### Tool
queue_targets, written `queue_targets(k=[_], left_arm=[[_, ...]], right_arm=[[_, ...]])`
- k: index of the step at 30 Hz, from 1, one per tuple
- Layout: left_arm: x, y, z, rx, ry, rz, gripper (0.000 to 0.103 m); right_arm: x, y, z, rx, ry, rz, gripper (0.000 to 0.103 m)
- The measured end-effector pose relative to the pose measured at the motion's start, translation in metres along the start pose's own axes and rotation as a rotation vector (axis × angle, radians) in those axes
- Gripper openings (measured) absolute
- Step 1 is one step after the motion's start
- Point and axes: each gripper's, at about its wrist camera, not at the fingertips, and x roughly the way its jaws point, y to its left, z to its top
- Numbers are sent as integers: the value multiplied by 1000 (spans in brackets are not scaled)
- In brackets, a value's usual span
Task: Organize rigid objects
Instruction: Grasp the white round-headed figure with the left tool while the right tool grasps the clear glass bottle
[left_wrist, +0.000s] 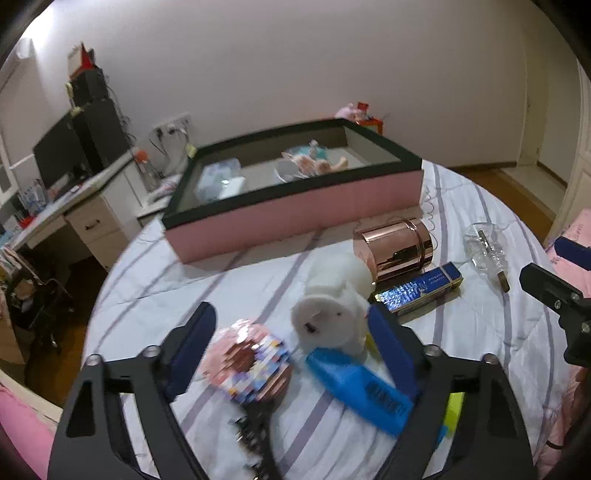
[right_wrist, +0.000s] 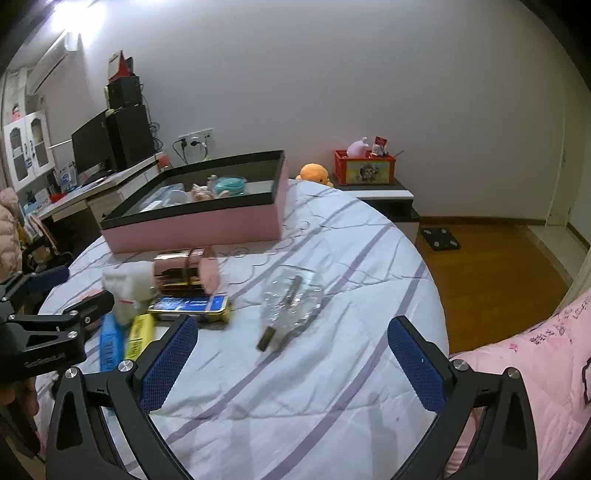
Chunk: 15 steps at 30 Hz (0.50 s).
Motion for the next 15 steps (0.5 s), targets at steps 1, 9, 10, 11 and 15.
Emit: queue_targets(k=[1,9,10,11,15], left_arm=[[3,0,1,-1,4,-15,82],[33,-12,6,30,84,-48,63],[36,-12,6,26,100,-61,54],[38,-12,6,24,106,-65,54],[33,-11,5,6,83,-59,54]], right_arm=[[4,-3,1,8,8,-1,103],[28,-12,11,26,65,-17,103],[31,-11,12,24,72,-19,103],[33,-11,13,23,78,-22,103],[46,-9,18,17,121,-37,103]])
